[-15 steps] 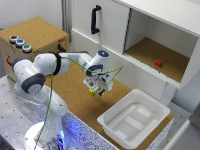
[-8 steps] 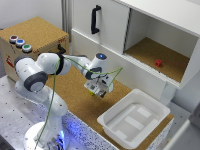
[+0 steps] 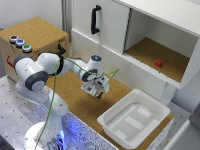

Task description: Push the yellow block towards the left

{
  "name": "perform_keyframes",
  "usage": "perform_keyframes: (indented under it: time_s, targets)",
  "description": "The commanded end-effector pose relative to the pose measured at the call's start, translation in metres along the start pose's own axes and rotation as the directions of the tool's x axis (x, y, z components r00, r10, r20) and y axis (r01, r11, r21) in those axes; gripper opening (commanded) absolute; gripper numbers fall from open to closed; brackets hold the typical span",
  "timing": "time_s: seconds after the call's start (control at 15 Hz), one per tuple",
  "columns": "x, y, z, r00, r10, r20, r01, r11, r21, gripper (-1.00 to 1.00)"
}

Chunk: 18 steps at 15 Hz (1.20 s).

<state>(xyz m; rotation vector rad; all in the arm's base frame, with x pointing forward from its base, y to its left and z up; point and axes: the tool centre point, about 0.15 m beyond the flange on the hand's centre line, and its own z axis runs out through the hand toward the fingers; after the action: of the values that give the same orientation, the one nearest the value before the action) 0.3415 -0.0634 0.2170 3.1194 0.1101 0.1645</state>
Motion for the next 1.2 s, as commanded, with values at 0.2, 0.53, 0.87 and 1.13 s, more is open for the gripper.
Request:
perform_keyframes:
  time_s: [0.2,0.53,0.87,1.13]
  targets:
    - [0.006,-0.055,0.012,0.999,0.000,-0.047,-0.001,1.000,-0.016,-1.00]
    - [0.008,-0.080,0.008,0.999,-0.030,-0.033,0.030,1.000,-0.011,-1.00]
    - [0.014,-0.120,0.005,0.995,-0.091,-0.041,0.090,0.996,-0.027,-1.00]
    - [0.023,-0.159,0.009,0.994,-0.103,-0.035,0.103,0.995,-0.010,-1.00]
